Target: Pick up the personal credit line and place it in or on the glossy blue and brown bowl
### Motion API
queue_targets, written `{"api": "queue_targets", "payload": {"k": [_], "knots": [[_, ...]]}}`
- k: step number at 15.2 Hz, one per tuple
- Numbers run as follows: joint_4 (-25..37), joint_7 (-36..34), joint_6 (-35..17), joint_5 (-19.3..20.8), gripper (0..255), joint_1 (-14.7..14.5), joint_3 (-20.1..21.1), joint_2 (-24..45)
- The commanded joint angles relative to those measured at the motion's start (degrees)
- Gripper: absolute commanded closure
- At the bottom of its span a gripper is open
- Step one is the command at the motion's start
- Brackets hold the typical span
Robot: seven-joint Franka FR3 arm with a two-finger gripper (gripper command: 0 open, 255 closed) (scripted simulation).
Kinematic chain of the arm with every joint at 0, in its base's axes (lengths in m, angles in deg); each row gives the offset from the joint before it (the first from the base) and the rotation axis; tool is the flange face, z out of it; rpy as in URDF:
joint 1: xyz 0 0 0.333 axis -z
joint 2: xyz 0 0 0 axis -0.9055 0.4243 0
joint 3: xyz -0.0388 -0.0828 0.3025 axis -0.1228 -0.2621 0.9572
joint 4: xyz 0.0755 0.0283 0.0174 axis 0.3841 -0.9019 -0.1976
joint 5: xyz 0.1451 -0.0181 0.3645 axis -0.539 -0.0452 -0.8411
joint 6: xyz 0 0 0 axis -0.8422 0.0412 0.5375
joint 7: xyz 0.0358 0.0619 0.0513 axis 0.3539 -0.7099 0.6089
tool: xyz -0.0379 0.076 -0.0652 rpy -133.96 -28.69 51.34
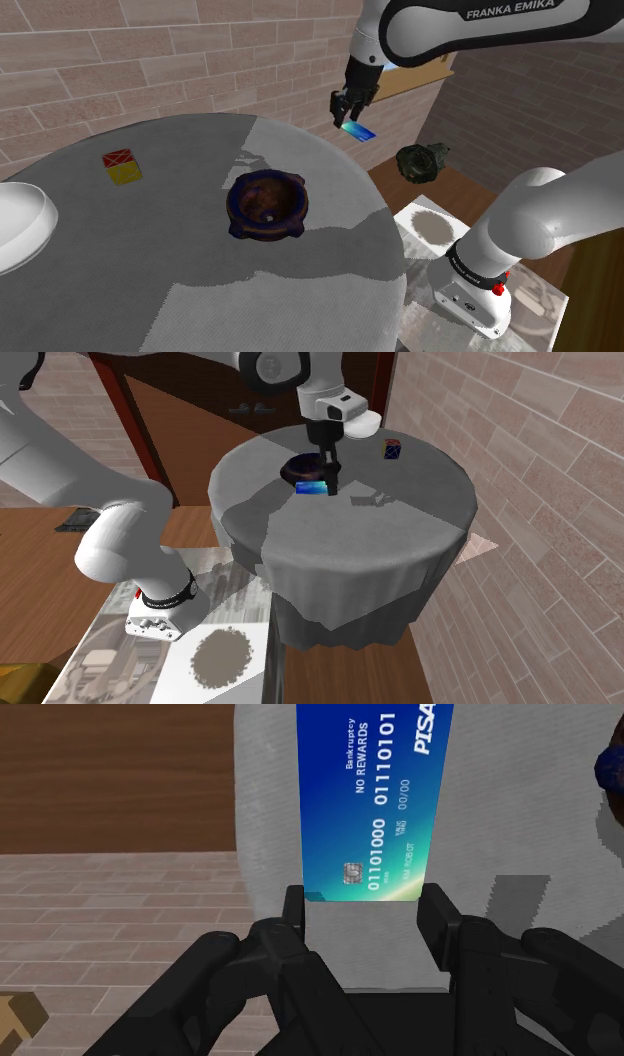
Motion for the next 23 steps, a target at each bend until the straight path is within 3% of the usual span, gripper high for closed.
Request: {"api": "queue_targets", "payload": {"k": [1,11,19,23], "knots": [[1.62,-3.31,0.43,-0.52,255,-0.96,2.55,1.2],[13.1,-18.82,1.8,0.91,255,-3.52,14.31,11.68],[26.78,-32.84,4.79,8.14,255,-5.63,23.1,24.9],[24.19,-33.44,1.82,8.62,255,-5.77,23.11,25.44]]}}
